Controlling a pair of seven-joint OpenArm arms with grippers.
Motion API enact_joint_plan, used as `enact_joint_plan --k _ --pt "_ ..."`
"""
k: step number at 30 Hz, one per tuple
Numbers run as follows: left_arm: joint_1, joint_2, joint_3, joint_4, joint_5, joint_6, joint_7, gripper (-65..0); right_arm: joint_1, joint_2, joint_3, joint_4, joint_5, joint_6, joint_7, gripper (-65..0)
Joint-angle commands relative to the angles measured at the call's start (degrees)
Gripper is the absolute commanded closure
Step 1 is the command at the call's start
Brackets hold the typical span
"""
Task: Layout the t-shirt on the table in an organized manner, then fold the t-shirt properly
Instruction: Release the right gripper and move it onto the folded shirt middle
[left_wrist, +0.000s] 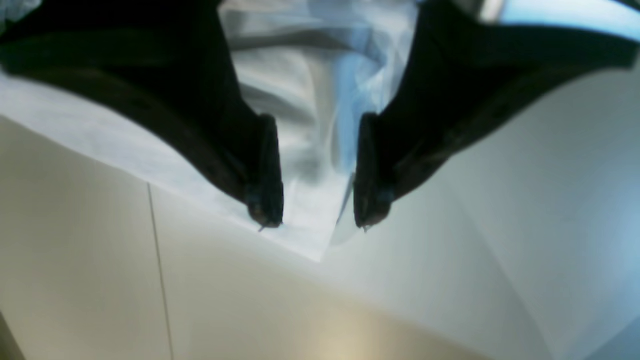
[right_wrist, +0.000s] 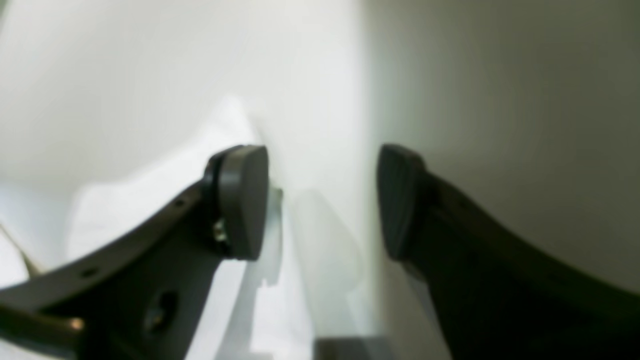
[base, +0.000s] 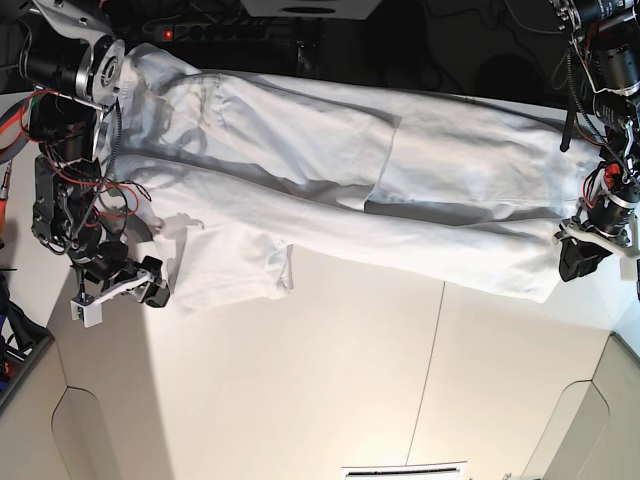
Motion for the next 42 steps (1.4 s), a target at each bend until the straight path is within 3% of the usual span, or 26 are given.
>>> enact_joint_plan --k 1,10,12,15,19,24,27,35,42 --pt "-1.0 -1.1 -0.3 1.0 -0.8 -0.4 -1.4 -27.2 0.9 -0.8 -0.1 -0.8 -0.6 -0.1 -0.9 -34.9" --pt "-0.9 -1.1 -0.3 1.0 -0.8 -0.5 -1.0 -27.2 1.3 -5.7 -3.4 -1.9 -0.7 0.5 0.7 -33.9" --pt "-0.9 -1.1 -0.3 1.0 -0.8 -0.6 -1.0 -27.2 1.3 -5.6 -4.7 -1.9 -0.7 0.5 0.9 -24.8" --pt "-0.9 -1.1 -0.3 1.0 -0.8 -0.6 -1.0 -27.2 1.3 -5.6 -4.9 -1.0 -0.6 2.0 1.6 -0.4" --pt "-1.0 -1.1 -0.3 1.0 -0.8 -0.6 -1.0 -27.2 1.0 -5.7 -4.9 3.5 -0.6 2.4 0.9 0.0" --pt "-0.9 -1.1 -0.3 1.0 -0.8 -0.6 -1.0 -27.2 0.6 -6.3 -4.9 13.0 0.1 2.4 -7.4 0.0" --pt "-0.9 -1.1 -0.3 1.0 -0.8 -0.6 -0.8 -27.2 -1.5 -7.1 -5.0 20.8 4.6 3.0 -12.4 0.0" --pt "-0.9 -1.1 -0.3 1.0 -1.0 -0.6 -0.6 -27.2 -14.9 -10.6 -6.9 43.8 16.6 3.1 -23.9 0.0" --pt "-0.9 -1.1 -0.3 1.0 -1.2 -0.6 -0.6 -27.2 -26.2 -11.0 -15.6 55.0 19.3 3.3 -25.0 0.0"
